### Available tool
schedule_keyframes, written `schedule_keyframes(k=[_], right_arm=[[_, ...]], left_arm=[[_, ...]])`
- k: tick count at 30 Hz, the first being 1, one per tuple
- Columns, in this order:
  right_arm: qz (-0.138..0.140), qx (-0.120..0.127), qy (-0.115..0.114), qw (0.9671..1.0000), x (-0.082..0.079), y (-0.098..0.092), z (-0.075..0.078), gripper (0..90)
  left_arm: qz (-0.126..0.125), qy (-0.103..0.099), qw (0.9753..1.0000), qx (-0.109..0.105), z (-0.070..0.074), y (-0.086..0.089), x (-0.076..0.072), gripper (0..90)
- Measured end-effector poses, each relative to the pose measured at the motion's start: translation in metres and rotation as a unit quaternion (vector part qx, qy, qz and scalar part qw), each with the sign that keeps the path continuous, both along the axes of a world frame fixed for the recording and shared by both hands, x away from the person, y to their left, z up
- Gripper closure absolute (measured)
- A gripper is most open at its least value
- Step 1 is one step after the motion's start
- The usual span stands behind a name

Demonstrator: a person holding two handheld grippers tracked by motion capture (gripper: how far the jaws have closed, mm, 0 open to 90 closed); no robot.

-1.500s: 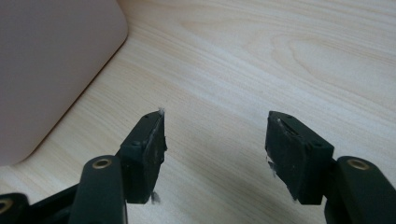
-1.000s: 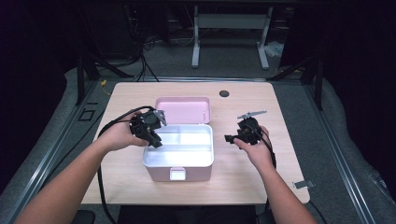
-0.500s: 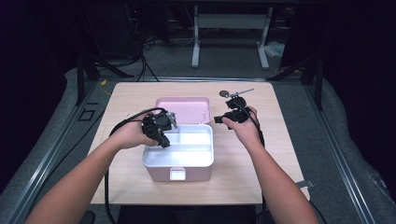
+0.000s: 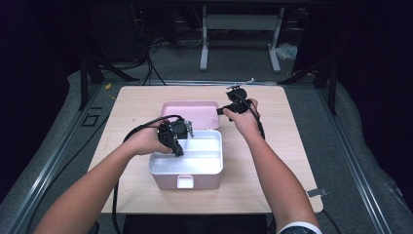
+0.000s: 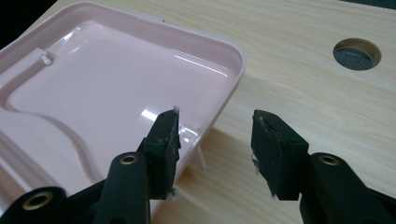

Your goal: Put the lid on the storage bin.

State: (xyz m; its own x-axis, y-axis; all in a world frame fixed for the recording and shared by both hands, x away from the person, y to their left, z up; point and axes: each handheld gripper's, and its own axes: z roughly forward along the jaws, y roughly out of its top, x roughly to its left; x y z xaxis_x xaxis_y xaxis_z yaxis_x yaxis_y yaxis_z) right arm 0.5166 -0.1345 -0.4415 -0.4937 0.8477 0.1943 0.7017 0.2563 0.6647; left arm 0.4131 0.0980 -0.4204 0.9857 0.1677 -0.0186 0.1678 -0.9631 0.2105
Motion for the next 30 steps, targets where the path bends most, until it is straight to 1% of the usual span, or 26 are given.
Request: schedule_keyframes(k=[1,2,3,4,6,8,9,10,11,12,13,14,16,17,18,19,20,21,23,24,25,27,29,30], right_arm=[[-0.003,-0.004,0.0,1.0,0.002,0.002,0.0,51.0],[0.001,-0.002,0.004,1.0,0.004,0.004,-0.001,51.0],[-0.005,-0.006,0.002,1.0,0.006,0.008,-0.002,50.9],[-0.001,-0.002,0.008,1.0,0.008,0.009,-0.002,50.8],[-0.008,0.001,0.005,1.0,0.011,0.012,-0.005,50.6],[-0.014,-0.004,0.006,0.9999,0.013,0.014,-0.008,50.6],[-0.013,0.001,0.014,0.9998,0.015,0.014,-0.011,51.0],[-0.015,0.001,0.015,0.9998,0.017,0.014,-0.013,51.3],[-0.015,0.003,0.02,0.9997,0.018,0.014,-0.014,51.4],[-0.021,0.002,0.017,0.9996,0.02,0.014,-0.016,51.7],[-0.025,0.005,0.021,0.9995,0.022,0.014,-0.018,52.4],[-0.024,0.011,0.024,0.9993,0.023,0.014,-0.019,52.6],[-0.035,0.013,0.026,0.999,0.026,0.014,-0.021,53.8],[-0.033,0.022,0.028,0.9988,0.028,0.014,-0.022,54.0],[-0.037,0.021,0.032,0.9986,0.029,0.014,-0.024,54.0],[-0.04,0.026,0.036,0.9982,0.031,0.015,-0.026,54.4],[-0.036,0.029,0.038,0.9982,0.031,0.015,-0.027,55.0],[-0.04,0.03,0.042,0.9979,0.032,0.017,-0.03,56.0],[-0.036,0.031,0.051,0.9976,0.033,0.018,-0.032,57.6],[-0.038,0.03,0.049,0.9976,0.034,0.019,-0.033,58.5],[-0.03,0.032,0.056,0.9975,0.034,0.019,-0.033,58.8],[-0.037,0.031,0.052,0.9975,0.035,0.02,-0.034,60.8],[-0.046,0.031,0.049,0.9972,0.035,0.019,-0.034,65.8],[-0.041,0.03,0.053,0.9973,0.035,0.017,-0.033,67.6]], left_arm=[[0.001,0.002,1.0,-0.002,0.0,0.0,0.0,84.7],[-0.001,0.0,1.0,0.001,-0.001,0.0,0.0,84.8],[-0.002,-0.002,1.0,0.0,-0.001,-0.001,-0.001,84.9],[-0.004,-0.003,1.0,0.003,0.0,-0.001,-0.001,85.0],[-0.007,-0.001,1.0,0.0,-0.001,0.0,0.0,85.2],[-0.009,-0.001,1.0,0.001,-0.001,0.0,0.0,85.4],[-0.01,-0.001,1.0,0.0,-0.001,0.0,-0.001,85.5],[-0.011,-0.004,0.9999,0.002,-0.001,-0.001,-0.001,85.6],[-0.012,-0.007,0.9999,0.0,-0.001,-0.001,-0.002,85.7],[-0.016,-0.008,0.9998,0.001,-0.001,-0.001,-0.002,85.8],[-0.018,-0.009,0.9998,0.002,-0.001,-0.001,-0.002,85.9],[-0.019,-0.009,0.9998,0.002,-0.001,-0.001,-0.002,85.9],[-0.02,-0.01,0.9997,0.002,-0.001,-0.001,-0.002,86.0],[-0.021,-0.011,0.9997,0.0,-0.001,0.0,-0.002,86.0],[-0.021,-0.012,0.9997,0.002,-0.001,-0.001,-0.002,86.1],[-0.022,-0.013,0.9997,0.002,-0.001,-0.001,-0.002,86.1],[-0.023,-0.013,0.9997,0.002,-0.001,-0.001,-0.002,86.1],[-0.022,-0.012,0.9997,0.002,-0.001,-0.001,-0.002,86.2],[-0.022,-0.011,0.9997,0.0,-0.001,0.0,-0.002,86.1],[-0.023,-0.01,0.9997,0.0,-0.001,0.0,-0.002,86.1],[-0.023,-0.01,0.9997,0.0,-0.001,0.0,-0.002,86.2],[-0.022,-0.009,0.9997,-0.001,-0.001,0.0,-0.002,86.2],[-0.023,-0.009,0.9997,-0.001,-0.001,0.0,-0.002,86.2],[-0.023,-0.009,0.9997,-0.001,-0.001,0.0,-0.001,86.2]])
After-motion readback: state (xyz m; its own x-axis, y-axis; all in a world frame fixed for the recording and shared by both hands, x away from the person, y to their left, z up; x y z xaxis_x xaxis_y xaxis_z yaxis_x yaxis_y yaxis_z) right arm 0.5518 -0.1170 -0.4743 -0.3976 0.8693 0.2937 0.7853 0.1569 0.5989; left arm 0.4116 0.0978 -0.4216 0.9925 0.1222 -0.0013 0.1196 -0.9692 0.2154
